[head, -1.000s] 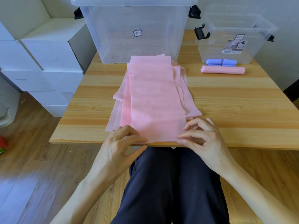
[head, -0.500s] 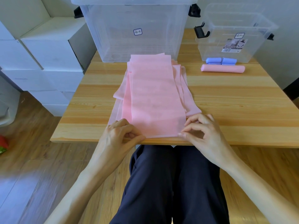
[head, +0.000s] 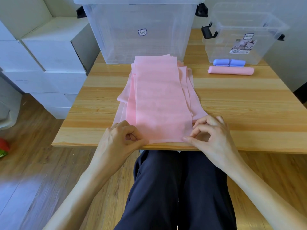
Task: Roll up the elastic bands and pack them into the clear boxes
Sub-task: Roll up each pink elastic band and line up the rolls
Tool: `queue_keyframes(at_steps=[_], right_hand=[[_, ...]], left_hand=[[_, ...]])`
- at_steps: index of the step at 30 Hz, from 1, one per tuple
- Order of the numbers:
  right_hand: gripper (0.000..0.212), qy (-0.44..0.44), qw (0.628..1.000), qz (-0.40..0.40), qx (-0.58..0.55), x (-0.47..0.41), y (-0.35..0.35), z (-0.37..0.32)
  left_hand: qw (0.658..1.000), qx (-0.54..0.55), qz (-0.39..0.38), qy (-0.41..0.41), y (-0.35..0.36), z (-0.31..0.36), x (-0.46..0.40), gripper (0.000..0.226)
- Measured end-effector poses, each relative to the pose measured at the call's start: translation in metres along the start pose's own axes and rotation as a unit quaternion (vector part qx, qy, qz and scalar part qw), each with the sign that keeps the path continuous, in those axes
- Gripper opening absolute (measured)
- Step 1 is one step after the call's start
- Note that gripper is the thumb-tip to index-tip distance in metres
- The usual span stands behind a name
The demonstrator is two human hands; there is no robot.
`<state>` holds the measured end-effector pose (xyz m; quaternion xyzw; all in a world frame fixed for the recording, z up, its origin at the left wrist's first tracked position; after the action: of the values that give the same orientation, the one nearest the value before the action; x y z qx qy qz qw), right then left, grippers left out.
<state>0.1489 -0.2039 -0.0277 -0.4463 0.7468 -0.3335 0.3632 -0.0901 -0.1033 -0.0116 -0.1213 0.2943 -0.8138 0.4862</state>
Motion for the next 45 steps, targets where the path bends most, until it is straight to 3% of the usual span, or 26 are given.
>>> queue_keyframes(at_steps=[8,13,16,20,24,34,39,45], right_hand=[[0.02,-0.017,1.0,0.003,0.016,-0.001,-0.002,-0.003],[0.015,-0.158,0.981,0.049,0.105,0.005,0.002,-0.013],[0.023,-0.216,0.97,0.038,0.105,0.009,0.006,-0.013],[0.024,-0.21,0.973,0.04,0.082,0.015,0.01,-0.01],[0.012,-0.202,0.977,0.044,0.052,0.019,0.011,-0.007],[0.021,-0.164,0.984,0.072,0.025,0.014,0.016,-0.004],[0.022,-0.195,0.974,0.083,0.081,0.012,0.013,-0.006],[0.024,-0.15,0.983,0.026,0.101,0.012,0.007,-0.009]], left_hand=[[0.999,0.009,-0.009,0.037,-0.001,0.006,0.0,0.013],[0.976,-0.135,-0.005,0.171,0.005,0.002,0.002,0.019],[0.971,-0.133,-0.005,0.2,0.008,-0.001,0.003,0.012],[0.973,-0.132,0.0,0.189,0.011,-0.003,0.006,0.017],[0.97,-0.14,0.012,0.199,0.014,-0.004,0.008,0.019],[0.984,-0.062,0.042,0.161,0.021,-0.007,0.007,0.022],[0.983,-0.078,0.02,0.167,0.017,-0.006,0.003,0.024],[0.988,-0.074,-0.005,0.136,0.013,-0.009,0.002,0.029]])
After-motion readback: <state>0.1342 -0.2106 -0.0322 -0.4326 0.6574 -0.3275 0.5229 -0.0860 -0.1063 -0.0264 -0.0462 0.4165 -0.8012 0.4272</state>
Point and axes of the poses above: each hand's wrist, its own x-axis away from the middle knuckle, its own y-axis out of the palm, z = x × y, the point moved 1 cm from there along -x, towards the middle knuckle, and after that the axes turned 9 degrees about x, right-handed, at the moved point
